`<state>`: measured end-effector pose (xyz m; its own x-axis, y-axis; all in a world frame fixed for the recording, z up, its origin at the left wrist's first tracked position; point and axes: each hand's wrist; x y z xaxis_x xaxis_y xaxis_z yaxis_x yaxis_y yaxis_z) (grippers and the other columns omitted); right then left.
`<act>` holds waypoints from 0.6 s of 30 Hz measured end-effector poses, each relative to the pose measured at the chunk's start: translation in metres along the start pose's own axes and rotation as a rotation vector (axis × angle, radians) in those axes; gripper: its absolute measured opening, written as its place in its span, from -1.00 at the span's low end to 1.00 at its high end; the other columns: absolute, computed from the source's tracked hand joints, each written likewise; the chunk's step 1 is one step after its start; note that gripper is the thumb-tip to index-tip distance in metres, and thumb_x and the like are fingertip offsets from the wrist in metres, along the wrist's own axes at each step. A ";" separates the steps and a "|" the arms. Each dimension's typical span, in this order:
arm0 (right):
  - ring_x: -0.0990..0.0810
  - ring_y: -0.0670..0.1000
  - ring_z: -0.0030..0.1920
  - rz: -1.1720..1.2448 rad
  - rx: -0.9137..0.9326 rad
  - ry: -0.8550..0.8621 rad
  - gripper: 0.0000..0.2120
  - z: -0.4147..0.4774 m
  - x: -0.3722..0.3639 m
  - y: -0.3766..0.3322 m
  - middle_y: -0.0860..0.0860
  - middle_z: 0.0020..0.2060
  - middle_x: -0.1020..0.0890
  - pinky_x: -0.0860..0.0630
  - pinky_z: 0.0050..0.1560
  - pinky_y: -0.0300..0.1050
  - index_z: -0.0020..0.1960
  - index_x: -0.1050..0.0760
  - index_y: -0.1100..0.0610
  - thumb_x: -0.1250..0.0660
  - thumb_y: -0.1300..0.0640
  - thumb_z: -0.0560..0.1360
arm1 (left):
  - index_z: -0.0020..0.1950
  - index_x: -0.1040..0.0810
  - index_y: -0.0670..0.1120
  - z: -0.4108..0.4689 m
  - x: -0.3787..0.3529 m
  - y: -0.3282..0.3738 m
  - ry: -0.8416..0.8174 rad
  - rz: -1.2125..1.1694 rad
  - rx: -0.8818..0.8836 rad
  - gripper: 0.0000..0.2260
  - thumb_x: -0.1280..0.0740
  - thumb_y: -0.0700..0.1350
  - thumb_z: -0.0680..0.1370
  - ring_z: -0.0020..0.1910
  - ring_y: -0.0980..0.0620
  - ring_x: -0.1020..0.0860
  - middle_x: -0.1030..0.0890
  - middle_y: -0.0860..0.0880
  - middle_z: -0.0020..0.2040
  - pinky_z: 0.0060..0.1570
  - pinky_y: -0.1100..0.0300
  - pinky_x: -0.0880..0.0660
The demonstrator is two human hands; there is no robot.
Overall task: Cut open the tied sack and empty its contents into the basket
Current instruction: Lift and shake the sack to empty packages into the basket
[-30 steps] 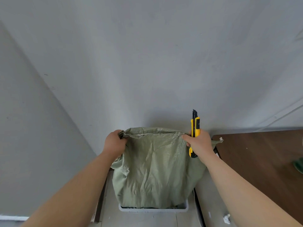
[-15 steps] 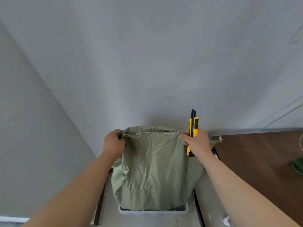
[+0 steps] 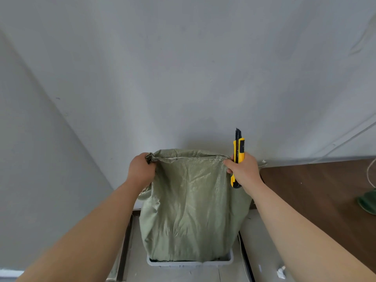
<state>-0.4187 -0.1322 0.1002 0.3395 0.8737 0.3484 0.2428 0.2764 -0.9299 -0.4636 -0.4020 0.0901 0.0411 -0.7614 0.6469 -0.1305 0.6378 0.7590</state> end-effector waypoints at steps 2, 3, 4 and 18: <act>-0.56 -0.03 -0.42 0.007 -0.008 0.005 -0.85 0.002 0.002 -0.004 0.06 -0.39 -0.52 -0.48 -0.30 -0.17 -0.19 -0.43 0.16 -0.40 0.29 0.44 | -0.29 -0.39 -0.16 0.003 0.002 0.005 0.015 -0.005 -0.013 -0.82 -0.21 -0.31 0.51 -0.39 -0.04 -0.35 -0.42 -0.05 -0.40 -0.43 0.15 -0.23; -0.56 -0.03 -0.42 0.001 -0.009 -0.003 -0.84 0.002 0.002 -0.006 0.06 -0.39 -0.52 -0.47 -0.30 -0.15 -0.20 -0.42 0.15 -0.39 0.29 0.44 | -0.30 -0.38 -0.15 0.004 0.003 0.007 0.009 -0.004 -0.018 -0.81 -0.21 -0.30 0.52 -0.40 -0.03 -0.34 -0.41 -0.05 -0.40 -0.43 0.15 -0.23; -0.56 -0.03 -0.43 -0.007 -0.007 -0.007 -0.84 0.003 0.003 -0.007 0.06 -0.39 -0.52 -0.47 -0.29 -0.13 -0.21 -0.42 0.15 -0.39 0.29 0.44 | -0.32 -0.36 -0.14 0.004 0.004 0.008 0.000 0.000 -0.023 -0.79 -0.21 -0.30 0.52 -0.40 -0.03 -0.33 -0.40 -0.05 -0.41 -0.43 0.15 -0.22; -0.58 -0.03 -0.41 0.018 -0.002 0.021 -0.86 0.004 0.005 -0.019 0.09 -0.34 -0.54 -0.48 -0.31 -0.19 -0.19 -0.43 0.15 -0.39 0.28 0.45 | -0.28 -0.39 -0.15 0.004 0.010 0.018 0.019 -0.083 -0.004 -0.82 -0.20 -0.30 0.52 -0.42 0.00 -0.32 -0.39 -0.05 -0.41 -0.43 0.15 -0.21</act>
<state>-0.4251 -0.1318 0.1195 0.3629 0.8697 0.3345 0.2388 0.2602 -0.9356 -0.4691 -0.3982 0.1102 0.0706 -0.8096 0.5828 -0.1218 0.5729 0.8105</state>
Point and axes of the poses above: each hand's wrist, its own z-axis towards the middle knuckle, its own x-axis out of the back of the hand, y = z × x
